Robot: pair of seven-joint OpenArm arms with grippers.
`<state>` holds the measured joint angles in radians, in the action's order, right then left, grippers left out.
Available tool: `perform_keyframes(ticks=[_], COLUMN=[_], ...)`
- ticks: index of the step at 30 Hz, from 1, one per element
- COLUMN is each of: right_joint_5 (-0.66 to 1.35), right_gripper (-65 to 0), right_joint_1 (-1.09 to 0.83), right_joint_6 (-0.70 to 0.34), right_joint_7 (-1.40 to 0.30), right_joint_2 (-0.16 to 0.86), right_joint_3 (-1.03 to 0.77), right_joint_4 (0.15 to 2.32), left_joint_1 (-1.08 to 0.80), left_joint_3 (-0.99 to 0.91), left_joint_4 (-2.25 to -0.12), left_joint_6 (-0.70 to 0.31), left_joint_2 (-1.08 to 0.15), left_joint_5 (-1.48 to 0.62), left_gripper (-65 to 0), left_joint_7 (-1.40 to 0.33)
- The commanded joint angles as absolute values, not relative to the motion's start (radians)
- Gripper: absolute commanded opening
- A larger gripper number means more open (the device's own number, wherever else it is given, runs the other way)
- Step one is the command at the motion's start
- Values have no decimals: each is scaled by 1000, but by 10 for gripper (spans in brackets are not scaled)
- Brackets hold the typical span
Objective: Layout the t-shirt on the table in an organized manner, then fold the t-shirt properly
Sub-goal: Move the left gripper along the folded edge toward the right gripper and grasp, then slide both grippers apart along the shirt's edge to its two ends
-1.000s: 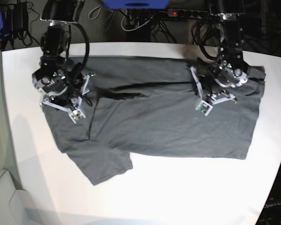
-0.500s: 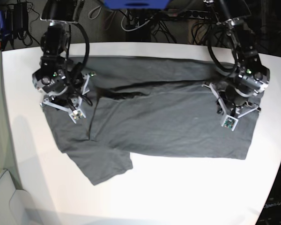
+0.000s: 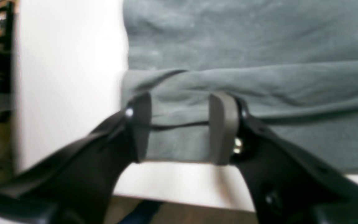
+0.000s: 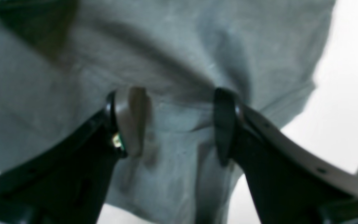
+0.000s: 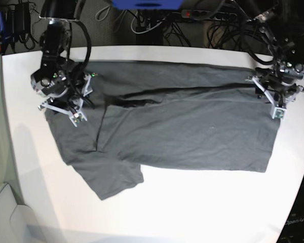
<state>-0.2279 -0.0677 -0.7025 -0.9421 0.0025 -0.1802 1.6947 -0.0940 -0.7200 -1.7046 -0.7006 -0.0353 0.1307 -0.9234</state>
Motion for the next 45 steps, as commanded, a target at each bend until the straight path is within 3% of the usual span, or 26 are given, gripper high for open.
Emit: perform_keyframes(ticks=[1,11,25,45], right_joint_5=[-220,-220,-225,-220], right_gripper=[-294,-294,-294,-294], right_joint_1=[-64,-99,-142,-222], right_joint_6=[-698,-698,-698,-698], right_joint_7=[-926,-889,-858,-858], right_joint_2=[7,28,30,48], right_joint_3=[-180,-182,-182,-243], right_joint_4=[1715,1707,1715,1756], left_joint_1=[-85,-93,-282,-202], left_joint_3=[-731,-753,-799,-800], left_joint_4=[-1692,-1451,-1633,-1646], left_joint_6=[-698,-698,-698,-698], left_joint_2=[-48,-99,-81,-82], left_joint_5=[124,116,114,116], left_gripper=[-348,-347,-344,-344], left_joint_7=[-883,-777,-789,-789])
